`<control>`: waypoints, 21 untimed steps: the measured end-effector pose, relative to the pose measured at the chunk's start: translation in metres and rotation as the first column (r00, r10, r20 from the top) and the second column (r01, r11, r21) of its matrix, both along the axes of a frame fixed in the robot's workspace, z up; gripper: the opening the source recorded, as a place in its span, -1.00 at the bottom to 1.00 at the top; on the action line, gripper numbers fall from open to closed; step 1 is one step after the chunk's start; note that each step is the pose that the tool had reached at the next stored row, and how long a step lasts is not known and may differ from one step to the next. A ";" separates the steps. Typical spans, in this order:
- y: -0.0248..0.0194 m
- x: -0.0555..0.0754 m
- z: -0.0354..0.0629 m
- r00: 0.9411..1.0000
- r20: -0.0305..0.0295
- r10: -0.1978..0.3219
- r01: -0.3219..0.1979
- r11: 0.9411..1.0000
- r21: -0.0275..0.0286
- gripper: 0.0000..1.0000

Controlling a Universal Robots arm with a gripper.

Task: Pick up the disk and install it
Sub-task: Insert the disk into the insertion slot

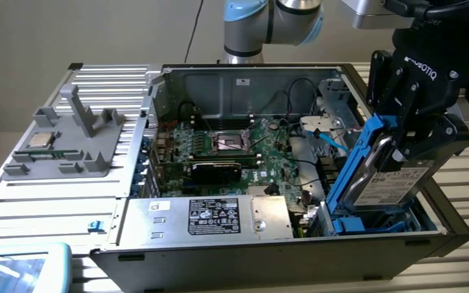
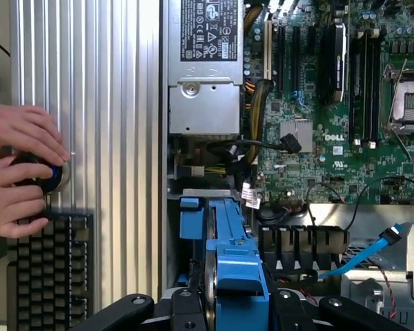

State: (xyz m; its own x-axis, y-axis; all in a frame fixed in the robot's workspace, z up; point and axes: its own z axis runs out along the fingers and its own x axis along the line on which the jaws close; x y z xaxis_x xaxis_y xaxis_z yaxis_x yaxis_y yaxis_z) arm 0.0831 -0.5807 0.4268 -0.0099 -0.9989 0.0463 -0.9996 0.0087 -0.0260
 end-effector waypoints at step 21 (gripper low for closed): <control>0.0000 0.000 -0.0067 1.000 0.003 0.000 0.000 1.000 0.000 -0.25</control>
